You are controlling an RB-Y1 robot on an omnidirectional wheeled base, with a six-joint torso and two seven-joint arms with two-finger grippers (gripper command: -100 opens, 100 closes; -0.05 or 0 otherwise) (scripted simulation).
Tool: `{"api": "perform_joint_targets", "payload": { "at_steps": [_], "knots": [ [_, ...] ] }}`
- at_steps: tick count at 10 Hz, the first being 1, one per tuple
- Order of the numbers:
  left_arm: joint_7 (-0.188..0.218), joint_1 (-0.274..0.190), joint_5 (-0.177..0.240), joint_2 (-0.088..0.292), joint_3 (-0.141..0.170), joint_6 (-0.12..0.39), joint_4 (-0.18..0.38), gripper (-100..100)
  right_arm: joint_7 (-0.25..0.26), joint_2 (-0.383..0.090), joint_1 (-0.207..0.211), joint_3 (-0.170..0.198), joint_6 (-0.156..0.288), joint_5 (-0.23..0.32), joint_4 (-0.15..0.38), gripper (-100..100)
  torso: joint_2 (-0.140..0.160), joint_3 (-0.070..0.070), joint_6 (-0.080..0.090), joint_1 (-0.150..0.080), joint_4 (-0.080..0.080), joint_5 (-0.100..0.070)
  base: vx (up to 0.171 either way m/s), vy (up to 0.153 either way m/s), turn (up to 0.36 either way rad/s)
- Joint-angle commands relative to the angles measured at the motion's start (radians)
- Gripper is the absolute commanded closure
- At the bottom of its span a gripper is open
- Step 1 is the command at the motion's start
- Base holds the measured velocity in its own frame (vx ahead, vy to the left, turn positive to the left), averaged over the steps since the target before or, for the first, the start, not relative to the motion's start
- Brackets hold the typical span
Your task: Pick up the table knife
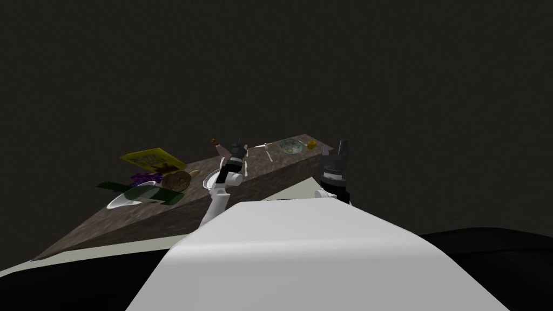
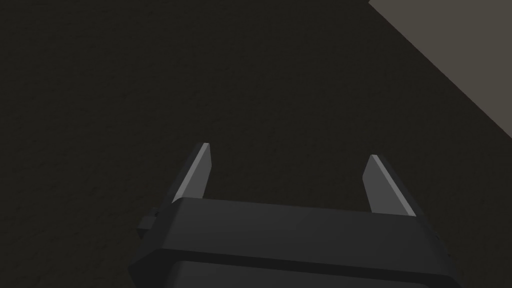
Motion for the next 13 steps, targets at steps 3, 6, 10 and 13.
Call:
{"api": "perform_joint_targets", "payload": {
  "at_steps": [3, 6, 10, 13],
  "knots": [
    [-0.019, -0.099, 0.071, 0.061, -0.012, 0.097, 0.079, -100, 0.0, 0.0, 0.0, 0.0, 0.0, 0.0, 0.0, 0, 0.0, 0.0, 0.0, 0.0, 0.0, 0.0, -0.017, -0.002, -0.121],
    [-0.029, -0.146, 0.105, 0.089, -0.021, 0.175, 0.119, -100, 0.0, 0.0, 0.0, 0.0, 0.0, 0.0, 0.0, 0, 0.0, 0.0, 0.001, 0.0, 0.0, 0.0, -0.015, 0.002, -0.138],
    [-0.054, -0.235, 0.173, 0.146, -0.042, 0.296, 0.207, -100, 0.0, 0.0, 0.0, 0.0, 0.0, 0.0, 0.0, 0, 0.0, 0.0, 0.0, 0.001, 0.0, 0.0, -0.012, 0.011, -0.152],
    [-0.083, -0.319, 0.24, 0.202, -0.07, 0.387, 0.291, -100, 0.0, 0.0, 0.0, 0.0, 0.0, 0.0, 0.0, 0, 0.0, 0.0, -0.001, 0.001, 0.0, 0.0, -0.011, 0.019, -0.188]
  ]
}}
